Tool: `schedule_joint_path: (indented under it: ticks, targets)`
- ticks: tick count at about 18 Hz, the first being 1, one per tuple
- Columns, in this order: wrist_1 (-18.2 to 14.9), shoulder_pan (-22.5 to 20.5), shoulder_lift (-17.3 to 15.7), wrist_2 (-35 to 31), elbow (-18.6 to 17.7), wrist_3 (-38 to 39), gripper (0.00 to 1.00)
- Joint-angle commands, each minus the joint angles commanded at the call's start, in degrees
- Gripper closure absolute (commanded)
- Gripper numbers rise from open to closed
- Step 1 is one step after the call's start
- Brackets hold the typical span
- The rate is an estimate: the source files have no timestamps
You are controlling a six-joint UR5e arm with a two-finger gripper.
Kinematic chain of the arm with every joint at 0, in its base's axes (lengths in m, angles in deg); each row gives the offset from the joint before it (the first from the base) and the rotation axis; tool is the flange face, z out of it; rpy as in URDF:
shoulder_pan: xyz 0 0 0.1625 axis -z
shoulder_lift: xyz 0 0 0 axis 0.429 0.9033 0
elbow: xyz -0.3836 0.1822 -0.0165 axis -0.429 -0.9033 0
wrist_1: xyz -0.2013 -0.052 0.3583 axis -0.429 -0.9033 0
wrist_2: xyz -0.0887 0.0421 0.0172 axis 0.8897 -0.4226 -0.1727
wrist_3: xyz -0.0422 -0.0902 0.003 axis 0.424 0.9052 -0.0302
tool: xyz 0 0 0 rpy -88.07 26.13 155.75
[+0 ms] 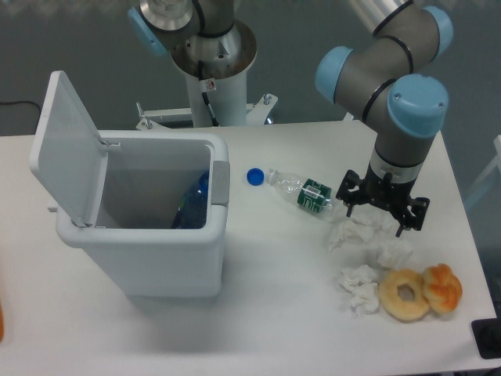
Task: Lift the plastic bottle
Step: 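Move the open gripper toward the clear plastic bottle's green label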
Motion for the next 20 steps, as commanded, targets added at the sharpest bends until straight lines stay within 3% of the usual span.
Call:
schedule_joint_path:
  ticks: [5, 9, 12, 13, 16, 20]
  targets:
    - [0.35, -0.09, 0.18, -0.26, 0.09, 0.0, 0.0]
    - [0.97, 2.45, -0.52, -0.09, 0.0, 0.79, 0.0]
    - [2.9, 2.46, -2.36, 3.76, -1.49, 7.97, 0.0]
    - [4.21, 2.29, -2.29, 5.69, -1.76, 11.04, 0.0]
    - [14.21, 2.28, -2.11, 8.09, -4.56, 12.57, 0.0]
    - [15.21, 3.43, -0.88, 7.91, -4.83, 12.31, 0.0]
